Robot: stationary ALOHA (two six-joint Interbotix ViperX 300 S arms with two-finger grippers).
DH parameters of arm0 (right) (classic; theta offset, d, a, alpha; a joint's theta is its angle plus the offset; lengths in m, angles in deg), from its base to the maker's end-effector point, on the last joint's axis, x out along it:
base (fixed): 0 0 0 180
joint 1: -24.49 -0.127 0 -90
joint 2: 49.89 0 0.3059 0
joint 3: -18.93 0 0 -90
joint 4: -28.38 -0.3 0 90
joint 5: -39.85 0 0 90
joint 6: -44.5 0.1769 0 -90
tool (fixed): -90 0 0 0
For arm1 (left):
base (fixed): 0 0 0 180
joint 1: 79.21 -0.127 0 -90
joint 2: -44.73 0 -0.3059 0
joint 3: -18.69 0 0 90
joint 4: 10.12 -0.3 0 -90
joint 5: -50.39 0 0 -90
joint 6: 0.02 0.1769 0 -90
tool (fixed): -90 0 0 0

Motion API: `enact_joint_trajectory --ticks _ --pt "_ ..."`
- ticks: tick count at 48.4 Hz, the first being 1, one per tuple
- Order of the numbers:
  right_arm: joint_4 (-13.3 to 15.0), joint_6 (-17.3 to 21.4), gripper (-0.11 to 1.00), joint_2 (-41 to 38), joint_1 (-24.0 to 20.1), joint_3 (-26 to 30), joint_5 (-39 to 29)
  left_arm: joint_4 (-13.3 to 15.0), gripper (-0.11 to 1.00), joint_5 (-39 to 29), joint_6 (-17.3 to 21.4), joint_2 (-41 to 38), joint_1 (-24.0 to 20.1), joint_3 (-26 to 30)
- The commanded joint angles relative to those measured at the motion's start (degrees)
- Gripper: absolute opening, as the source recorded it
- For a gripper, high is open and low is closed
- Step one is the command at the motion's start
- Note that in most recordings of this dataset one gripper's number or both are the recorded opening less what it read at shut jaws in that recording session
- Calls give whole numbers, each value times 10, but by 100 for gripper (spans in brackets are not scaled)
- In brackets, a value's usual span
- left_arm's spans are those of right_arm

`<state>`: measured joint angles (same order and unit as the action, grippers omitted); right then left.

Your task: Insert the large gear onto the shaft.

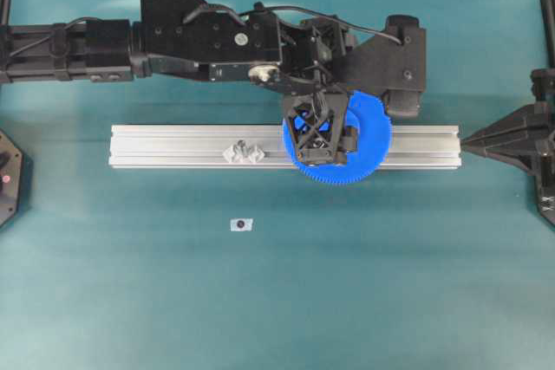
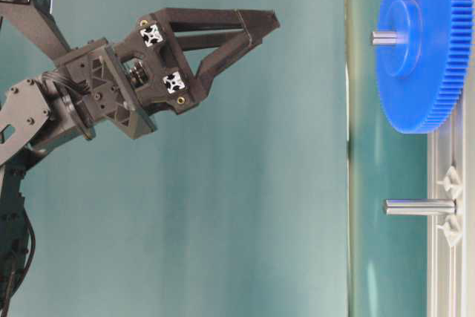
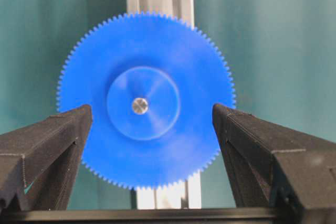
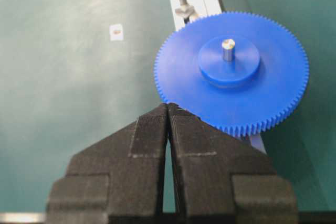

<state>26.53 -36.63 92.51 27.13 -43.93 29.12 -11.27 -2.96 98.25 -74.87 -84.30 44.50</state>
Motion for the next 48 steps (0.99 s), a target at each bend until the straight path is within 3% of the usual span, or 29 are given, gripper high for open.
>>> enact_joint_trajectory --ticks 1,48 --pt "1 4 7 -4 1 6 3 -1 89 4 -1 26 3 6" --pt "1 4 7 -4 1 6 4 -1 89 10 -1 21 3 6"
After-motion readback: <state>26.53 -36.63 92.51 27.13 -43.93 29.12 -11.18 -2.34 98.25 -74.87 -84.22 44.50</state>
